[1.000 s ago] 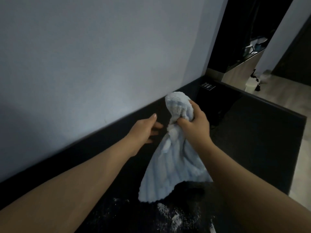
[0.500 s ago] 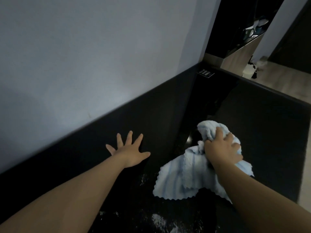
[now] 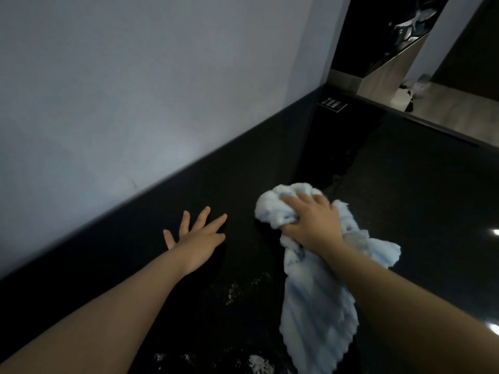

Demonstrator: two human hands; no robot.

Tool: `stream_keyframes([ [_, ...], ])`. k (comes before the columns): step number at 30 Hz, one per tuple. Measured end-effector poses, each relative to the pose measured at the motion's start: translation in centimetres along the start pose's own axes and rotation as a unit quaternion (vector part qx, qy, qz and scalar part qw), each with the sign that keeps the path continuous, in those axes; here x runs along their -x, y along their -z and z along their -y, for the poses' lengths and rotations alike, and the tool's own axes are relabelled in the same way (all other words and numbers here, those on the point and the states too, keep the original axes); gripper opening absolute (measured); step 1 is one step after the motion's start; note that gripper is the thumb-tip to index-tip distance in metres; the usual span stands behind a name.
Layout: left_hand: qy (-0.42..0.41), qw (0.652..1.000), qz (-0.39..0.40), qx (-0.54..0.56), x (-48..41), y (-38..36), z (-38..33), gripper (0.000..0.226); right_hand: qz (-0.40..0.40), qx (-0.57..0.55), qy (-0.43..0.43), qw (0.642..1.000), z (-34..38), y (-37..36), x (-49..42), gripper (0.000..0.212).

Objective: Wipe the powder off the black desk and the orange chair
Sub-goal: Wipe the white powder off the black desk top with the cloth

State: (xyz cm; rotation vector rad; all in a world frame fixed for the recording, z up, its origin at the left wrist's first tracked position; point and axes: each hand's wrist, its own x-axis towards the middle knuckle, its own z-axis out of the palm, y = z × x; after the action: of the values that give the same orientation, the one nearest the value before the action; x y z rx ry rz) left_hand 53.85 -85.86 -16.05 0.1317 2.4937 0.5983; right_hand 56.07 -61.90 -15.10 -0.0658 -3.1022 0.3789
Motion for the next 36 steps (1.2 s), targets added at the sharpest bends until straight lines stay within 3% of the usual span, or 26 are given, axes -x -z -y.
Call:
stream_keyframes([
  [3,-0.004,1.0,-0.016,-0.007,0.3,-0.1,0.0,0.05,0.016,-0.136,0.134,0.981,1.5,0.4,3.9,0.051],
  [5,-0.009,0.999,-0.02,-0.044,0.7,-0.5,0.0,0.053,-0.026,-0.227,0.135,0.964,1.1,1.3,4.1,0.046],
  [7,-0.016,0.997,-0.02,-0.074,1.1,-0.9,0.2,0.057,-0.101,-0.187,0.034,0.977,-0.8,1.9,2.8,0.049],
  [9,-0.019,0.996,-0.016,-0.085,1.7,-1.1,0.4,0.058,-0.029,-0.045,-0.131,0.99,-2.5,2.1,1.7,0.063],
  [11,-0.021,0.996,-0.014,-0.081,2.1,-1.3,0.5,0.059,0.064,0.012,-0.19,0.98,-2.1,1.3,1.9,0.074],
  [13,-0.023,0.997,-0.014,-0.075,2.2,-1.5,0.5,0.059,0.068,0.026,-0.148,0.986,-0.6,-0.1,2.8,0.078],
  [15,-0.026,0.997,-0.015,-0.07,2.3,-1.5,0.6,0.059,0.006,0.026,-0.025,0.999,1.2,-1.4,4.3,0.067],
  [17,-0.03,0.998,-0.013,-0.053,2.3,-1.2,0.7,0.056,-0.02,-0.123,0.099,0.987,2.3,-1.5,5.7,0.052],
  [18,-0.033,0.998,-0.012,-0.046,2.3,-1.1,0.8,0.055,-0.01,-0.225,0.118,0.967,2.4,-0.9,5.9,0.049],
  [20,-0.043,0.998,-0.014,-0.044,2.5,-1.0,1.0,0.053,-0.063,-0.327,0.073,0.94,1.1,0.3,5.5,0.05],
  [22,-0.047,0.998,-0.015,-0.031,2.7,-1.1,1.1,0.054,-0.106,-0.222,-0.052,0.968,-1.1,1.1,4.0,0.054],
  [24,-0.048,0.998,-0.012,-0.028,2.9,-1.3,1.1,0.055,0.007,-0.046,-0.194,0.98,-1.7,1.2,3.4,0.065],
  [25,-0.049,0.998,-0.013,-0.03,3.0,-1.3,1.0,0.055,0.053,-0.013,-0.21,0.976,-1.3,0.9,3.4,0.069],
  [27,-0.051,0.998,-0.017,-0.025,3.0,-1.2,1.1,0.055,0.064,0.004,-0.168,0.984,0.6,-0.2,3.7,0.071],
  [32,-0.063,0.997,-0.034,-0.01,3.2,-1.4,1.5,0.056,-0.002,-0.017,0.017,1.0,4.3,-1.5,7.2,0.048],
  [36,-0.081,0.995,-0.049,-0.016,4.4,-2.1,2.8,0.057,0.027,-0.214,0.124,0.968,5.2,-0.4,8.8,0.042],
])
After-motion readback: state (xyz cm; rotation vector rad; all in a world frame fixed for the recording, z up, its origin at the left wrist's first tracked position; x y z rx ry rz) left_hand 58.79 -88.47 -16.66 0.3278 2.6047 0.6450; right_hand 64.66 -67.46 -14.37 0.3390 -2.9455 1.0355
